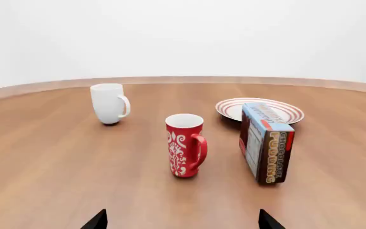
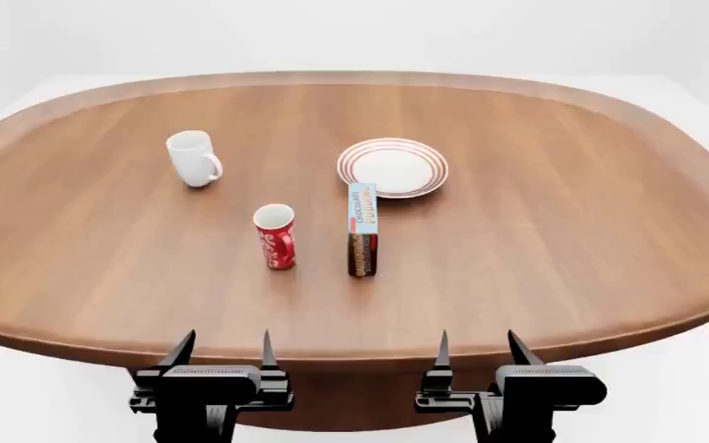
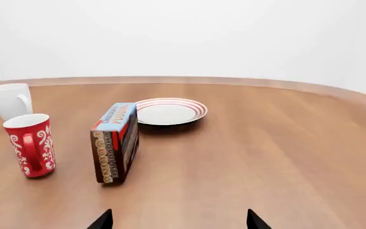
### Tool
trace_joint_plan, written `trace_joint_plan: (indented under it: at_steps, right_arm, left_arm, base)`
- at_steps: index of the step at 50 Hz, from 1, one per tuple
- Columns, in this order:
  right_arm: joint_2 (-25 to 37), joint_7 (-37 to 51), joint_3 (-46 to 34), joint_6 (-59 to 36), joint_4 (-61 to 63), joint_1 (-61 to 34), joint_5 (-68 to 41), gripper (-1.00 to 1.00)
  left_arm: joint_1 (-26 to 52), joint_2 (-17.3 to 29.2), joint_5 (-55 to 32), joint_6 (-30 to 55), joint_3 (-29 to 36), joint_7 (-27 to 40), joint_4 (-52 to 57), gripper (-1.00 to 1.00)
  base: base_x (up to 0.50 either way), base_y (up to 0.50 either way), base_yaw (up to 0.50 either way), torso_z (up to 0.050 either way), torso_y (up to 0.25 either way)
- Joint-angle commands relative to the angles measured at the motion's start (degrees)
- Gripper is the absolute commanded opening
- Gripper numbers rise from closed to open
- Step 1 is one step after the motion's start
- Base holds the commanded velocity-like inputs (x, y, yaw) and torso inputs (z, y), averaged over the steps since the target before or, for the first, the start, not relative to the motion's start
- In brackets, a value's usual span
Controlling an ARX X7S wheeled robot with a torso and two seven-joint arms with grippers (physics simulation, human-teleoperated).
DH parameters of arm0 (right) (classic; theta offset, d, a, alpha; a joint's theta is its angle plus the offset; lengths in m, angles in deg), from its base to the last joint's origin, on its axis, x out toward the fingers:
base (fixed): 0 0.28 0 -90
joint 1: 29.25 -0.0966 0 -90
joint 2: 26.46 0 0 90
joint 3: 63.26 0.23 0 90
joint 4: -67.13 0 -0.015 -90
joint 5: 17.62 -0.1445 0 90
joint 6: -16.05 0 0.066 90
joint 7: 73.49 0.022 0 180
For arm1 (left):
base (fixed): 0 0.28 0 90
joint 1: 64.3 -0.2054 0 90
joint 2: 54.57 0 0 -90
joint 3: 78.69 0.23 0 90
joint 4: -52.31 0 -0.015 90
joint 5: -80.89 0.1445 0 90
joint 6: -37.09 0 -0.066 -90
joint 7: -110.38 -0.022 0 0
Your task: Pick up the white mug and put it on the plate, and put the chocolate pudding to the right of the plate.
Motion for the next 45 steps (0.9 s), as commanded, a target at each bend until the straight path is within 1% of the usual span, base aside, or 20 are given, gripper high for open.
trace_joint_plan:
  at_steps: [1, 21, 32, 40, 43, 45]
  right_arm:
    - [0.8, 1.3, -1.3, -0.4, 1.5, 0.7, -0.8, 1.00]
    - [3.5, 5.0, -4.6, -0.9, 2.0, 0.9, -3.5, 1.00]
    - [4.3, 6.4, -5.7, -0.8, 2.1, 1.0, -3.8, 1.00]
    - [5.0, 7.4, -5.9, -1.6, 4.3, 1.4, -4.4, 1.00]
    - [5.4, 8.0, -5.4, -2.8, 8.3, 2.1, -5.2, 1.00]
    - [5.9, 9.0, -4.3, -3.5, 12.5, 2.6, -5.5, 1.00]
  left_arm:
    - [-0.5, 1.0, -1.3, -0.3, 1.2, 0.5, 1.0, 1.00]
    - [-1.4, 3.7, -3.3, -4.4, 4.8, 3.1, 1.2, 1.00]
    - [-1.0, 4.2, -3.7, -4.5, 5.2, 5.2, 0.6, 1.00]
    - [-1.8, 5.0, -4.6, -3.2, 5.3, 6.2, 4.0, 1.00]
    - [-2.5, 5.4, -5.0, -2.1, 5.0, 6.7, 7.7, 1.00]
    - [-3.2, 6.3, -3.8, -0.8, 4.4, 8.2, 13.1, 1.00]
  base:
    - [0.00, 0.00, 0.00, 0.000, 0.000]
    - [0.00, 0.00, 0.00, 0.000, 0.000]
    - [0.00, 0.00, 0.00, 0.000, 0.000]
    - [0.00, 0.00, 0.00, 0.000, 0.000]
    - [0.00, 0.00, 0.00, 0.000, 0.000]
    - [0.00, 0.00, 0.00, 0.000, 0.000]
